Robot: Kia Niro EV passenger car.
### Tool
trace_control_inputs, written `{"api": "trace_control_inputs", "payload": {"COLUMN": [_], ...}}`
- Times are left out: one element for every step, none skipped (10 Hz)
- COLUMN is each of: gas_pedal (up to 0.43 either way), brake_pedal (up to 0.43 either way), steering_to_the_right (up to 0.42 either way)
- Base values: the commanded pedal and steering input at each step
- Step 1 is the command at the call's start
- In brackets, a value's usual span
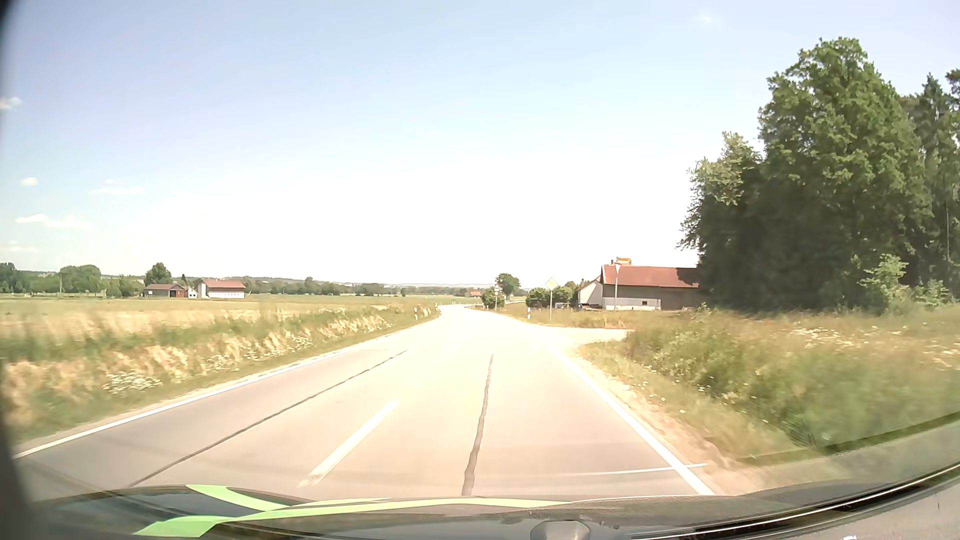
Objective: Follow the waypoints while adhering to traffic rules and regulations
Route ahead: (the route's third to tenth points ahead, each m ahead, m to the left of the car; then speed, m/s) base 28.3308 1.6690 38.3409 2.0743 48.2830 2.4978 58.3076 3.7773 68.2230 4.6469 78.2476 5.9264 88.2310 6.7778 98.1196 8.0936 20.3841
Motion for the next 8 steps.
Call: {"api": "trace_control_inputs", "payload": {"gas_pedal": [0.15, 0.15, 0.15, 0.15, 0.15, 0.15, 0.15, 0.15], "brake_pedal": [0.0, 0.0, 0.0, 0.0, 0.0, 0.0, 0.0, 0.0], "steering_to_the_right": [-0.012, -0.011, -0.011, -0.01, -0.01, -0.01, -0.01, -0.01]}}
